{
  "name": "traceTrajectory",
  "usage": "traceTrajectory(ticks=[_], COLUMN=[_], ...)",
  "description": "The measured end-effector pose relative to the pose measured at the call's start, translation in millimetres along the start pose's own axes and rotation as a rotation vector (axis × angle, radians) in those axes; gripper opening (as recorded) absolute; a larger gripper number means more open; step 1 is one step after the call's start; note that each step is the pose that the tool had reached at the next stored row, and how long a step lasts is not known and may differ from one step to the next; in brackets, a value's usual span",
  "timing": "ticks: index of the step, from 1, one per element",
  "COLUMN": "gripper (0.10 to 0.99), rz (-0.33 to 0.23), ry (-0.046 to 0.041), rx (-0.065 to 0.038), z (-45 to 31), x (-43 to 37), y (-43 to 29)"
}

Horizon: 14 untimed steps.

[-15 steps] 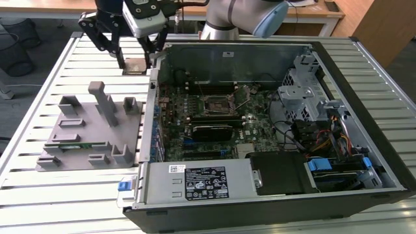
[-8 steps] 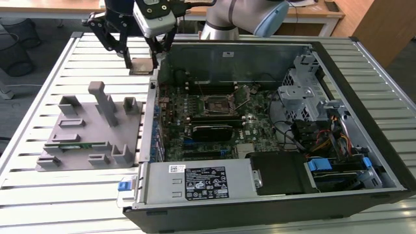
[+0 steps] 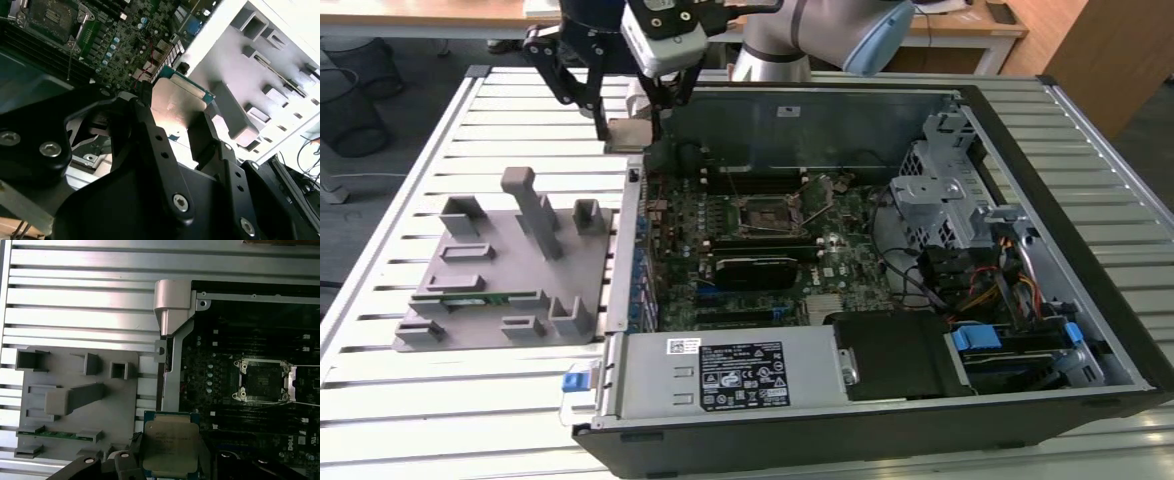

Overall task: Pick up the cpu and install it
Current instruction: 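Pick up the cpu and move it towards the insertion slot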

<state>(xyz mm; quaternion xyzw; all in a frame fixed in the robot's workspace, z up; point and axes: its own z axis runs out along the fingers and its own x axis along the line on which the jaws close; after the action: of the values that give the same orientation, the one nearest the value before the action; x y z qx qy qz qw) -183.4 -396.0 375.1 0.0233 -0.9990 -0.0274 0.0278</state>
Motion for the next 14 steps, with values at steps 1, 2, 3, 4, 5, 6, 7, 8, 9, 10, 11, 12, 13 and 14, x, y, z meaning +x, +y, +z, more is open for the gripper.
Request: traceTrajectory(ticks=[1,2,3,4,5,6,7,8,9,10,11,12,13,14], gripper=[0.529,0.529,0.529,0.529,0.529,0.529,0.529,0.529,0.529,0.529,0.529,0.529,0.529,0.529], rz=[0.000,0.000,0.000,0.000,0.000,-0.001,-0.001,-0.001,-0.002,-0.002,-0.002,-0.001,0.000,0.002], ry=[0.0000,0.0001,-0.0002,-0.0018,-0.0048,-0.0094,-0.0153,-0.0219,-0.0292,-0.0364,-0.0422,-0.0456,-0.0468,-0.0471], rx=[0.000,0.000,0.000,0.000,0.000,0.000,0.001,0.001,0.001,0.002,0.002,0.002,0.002,0.002], z=[-0.1,-0.1,0.0,0.2,0.4,0.7,0.9,1.2,1.3,1.3,1.6,1.8,2.1,2.4], x=[-2.1,-3.2,-3.5,-3.9,-4.6,-5.3,-6.2,-7.1,-8.1,-9.6,-11.1,-12.6,-14.3,-16.0], y=[-0.1,-0.1,-0.2,-0.2,-0.3,-0.3,-0.3,-0.4,-0.4,-0.5,-0.6,-0.7,-0.7,-0.7])
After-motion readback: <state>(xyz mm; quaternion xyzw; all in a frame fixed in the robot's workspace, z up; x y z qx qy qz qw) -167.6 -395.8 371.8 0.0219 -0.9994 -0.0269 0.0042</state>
